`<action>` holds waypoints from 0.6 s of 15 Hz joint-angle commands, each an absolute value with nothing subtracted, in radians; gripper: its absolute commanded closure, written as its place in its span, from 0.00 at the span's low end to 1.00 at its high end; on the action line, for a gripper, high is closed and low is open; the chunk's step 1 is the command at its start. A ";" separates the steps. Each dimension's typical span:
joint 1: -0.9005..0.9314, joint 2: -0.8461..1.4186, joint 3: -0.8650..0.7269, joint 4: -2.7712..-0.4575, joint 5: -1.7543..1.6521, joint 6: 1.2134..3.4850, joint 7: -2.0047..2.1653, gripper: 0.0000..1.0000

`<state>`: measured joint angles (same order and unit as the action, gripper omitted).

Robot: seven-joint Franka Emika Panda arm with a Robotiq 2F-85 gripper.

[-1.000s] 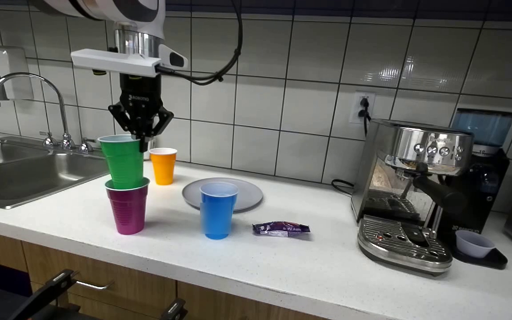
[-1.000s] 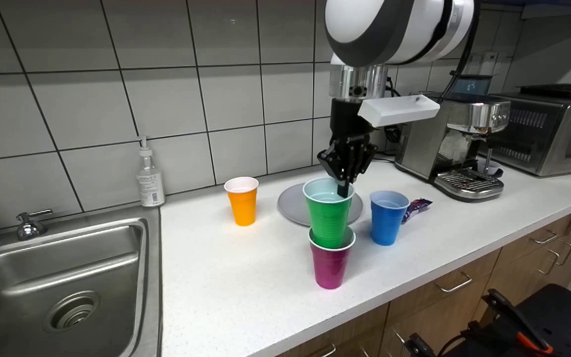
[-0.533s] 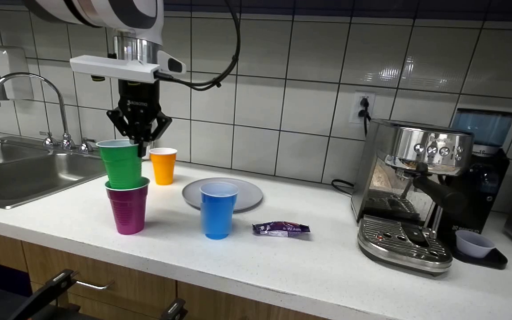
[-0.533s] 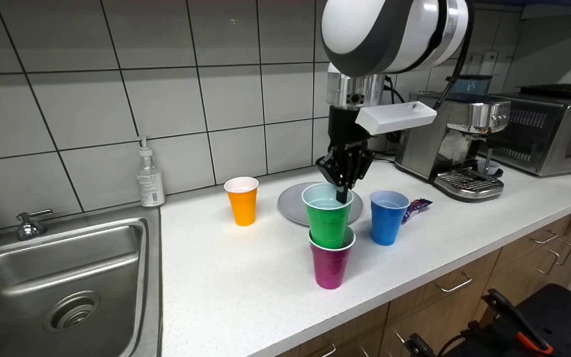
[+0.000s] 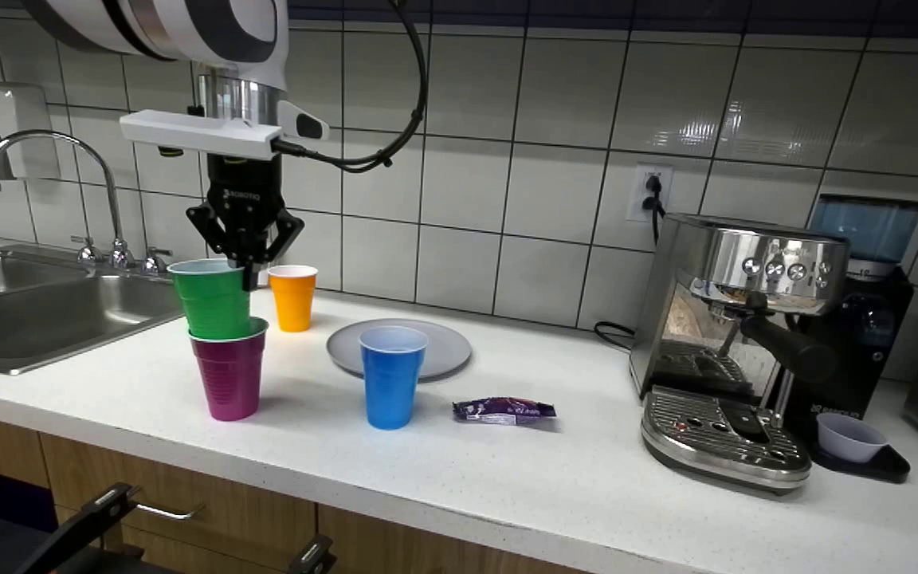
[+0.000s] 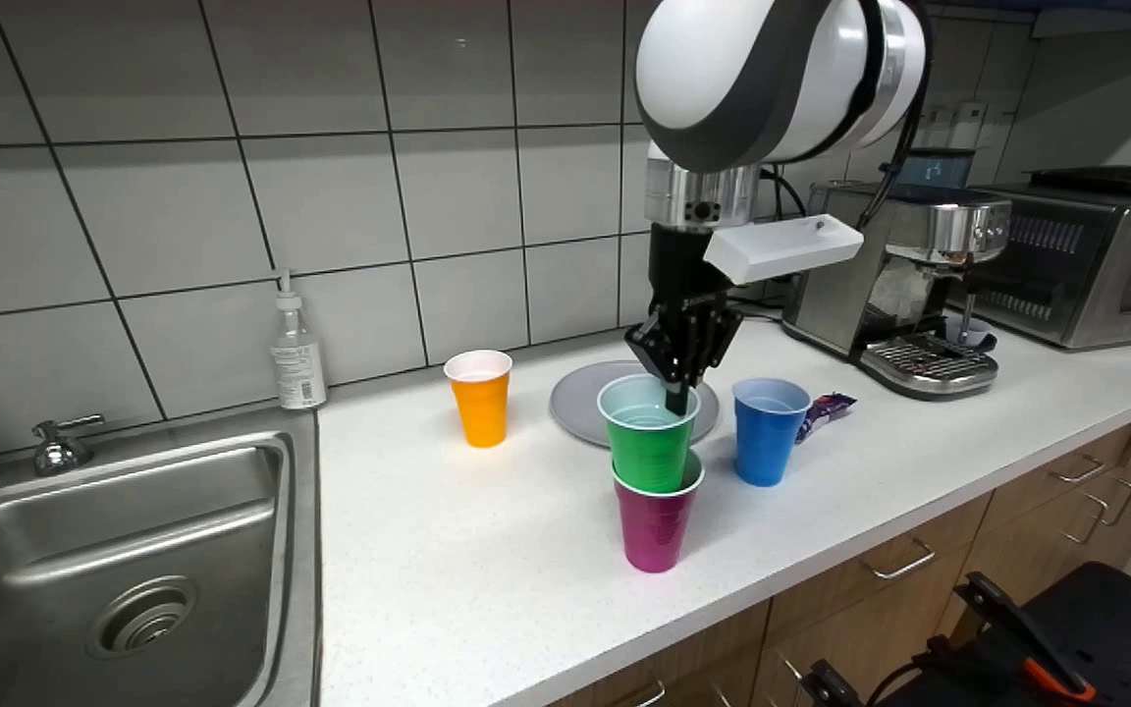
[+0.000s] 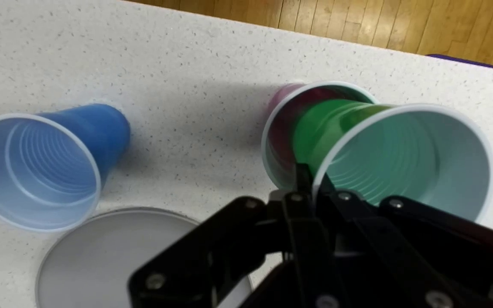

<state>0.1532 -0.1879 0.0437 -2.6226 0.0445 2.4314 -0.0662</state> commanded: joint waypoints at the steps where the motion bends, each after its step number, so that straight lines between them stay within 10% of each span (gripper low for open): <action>1: 0.136 -0.190 0.061 -2.643 0.040 2.457 -0.057 0.99; 9: 0.131 -0.173 0.061 -2.654 0.029 2.484 -0.048 0.99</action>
<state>0.1531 -0.1754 0.0437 -2.6455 0.0436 2.4593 -0.0652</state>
